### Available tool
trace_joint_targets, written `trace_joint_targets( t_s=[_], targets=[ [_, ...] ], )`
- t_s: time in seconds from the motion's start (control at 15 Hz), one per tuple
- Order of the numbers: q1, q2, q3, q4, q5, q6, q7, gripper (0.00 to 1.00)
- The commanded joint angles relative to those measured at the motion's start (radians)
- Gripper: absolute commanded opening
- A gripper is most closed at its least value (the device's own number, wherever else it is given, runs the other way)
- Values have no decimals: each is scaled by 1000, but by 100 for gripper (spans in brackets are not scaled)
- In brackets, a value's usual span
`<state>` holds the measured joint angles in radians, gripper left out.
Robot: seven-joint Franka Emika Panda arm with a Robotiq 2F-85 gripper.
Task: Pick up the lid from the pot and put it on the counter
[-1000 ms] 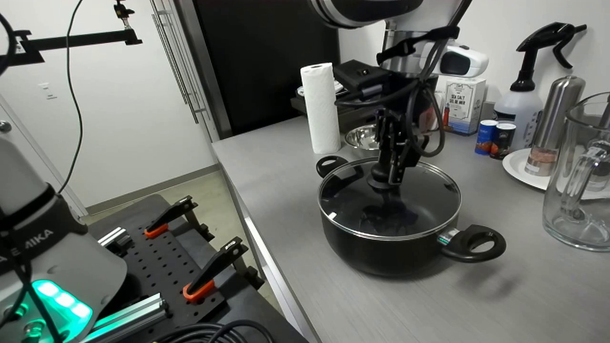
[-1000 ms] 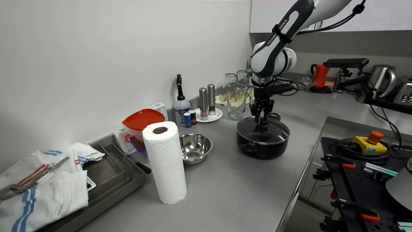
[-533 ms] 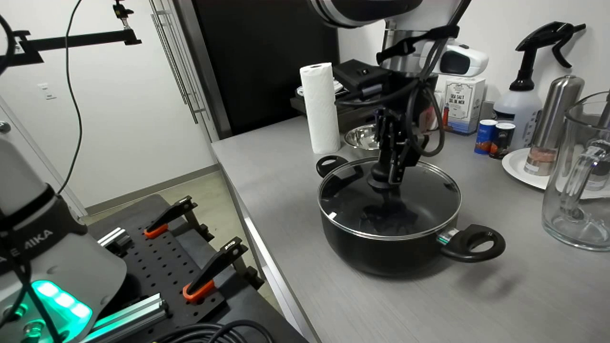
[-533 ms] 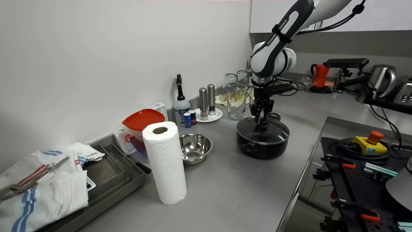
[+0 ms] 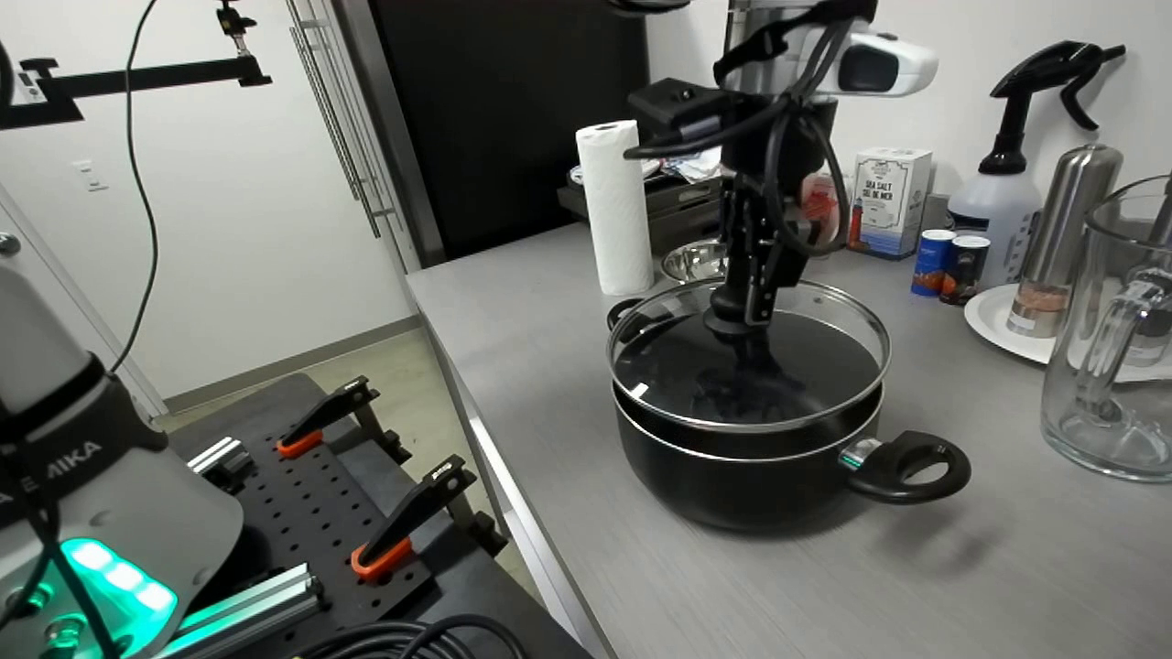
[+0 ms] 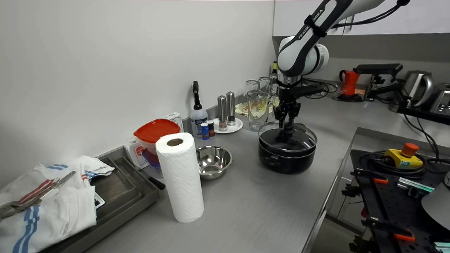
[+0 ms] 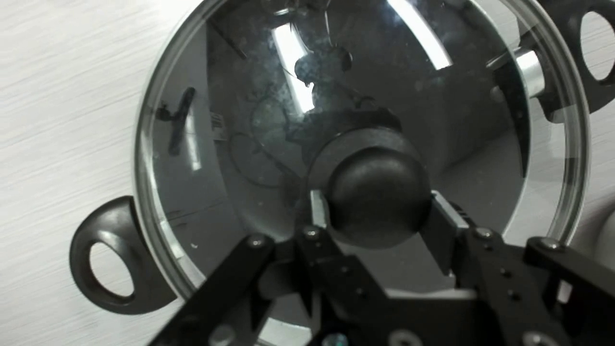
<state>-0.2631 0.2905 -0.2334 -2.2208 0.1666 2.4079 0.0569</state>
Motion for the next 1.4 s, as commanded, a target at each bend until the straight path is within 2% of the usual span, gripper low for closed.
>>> trace_joint_targets(
  t_s=[0.0,0.47,1.33],
  targets=[
    [32,-132,-16,-72,-67,-28,74,25],
    [81,-175,11,-78,-167,-77,184,25],
    [285,-98,158,-24,-339,-141,337,25]
  ],
)
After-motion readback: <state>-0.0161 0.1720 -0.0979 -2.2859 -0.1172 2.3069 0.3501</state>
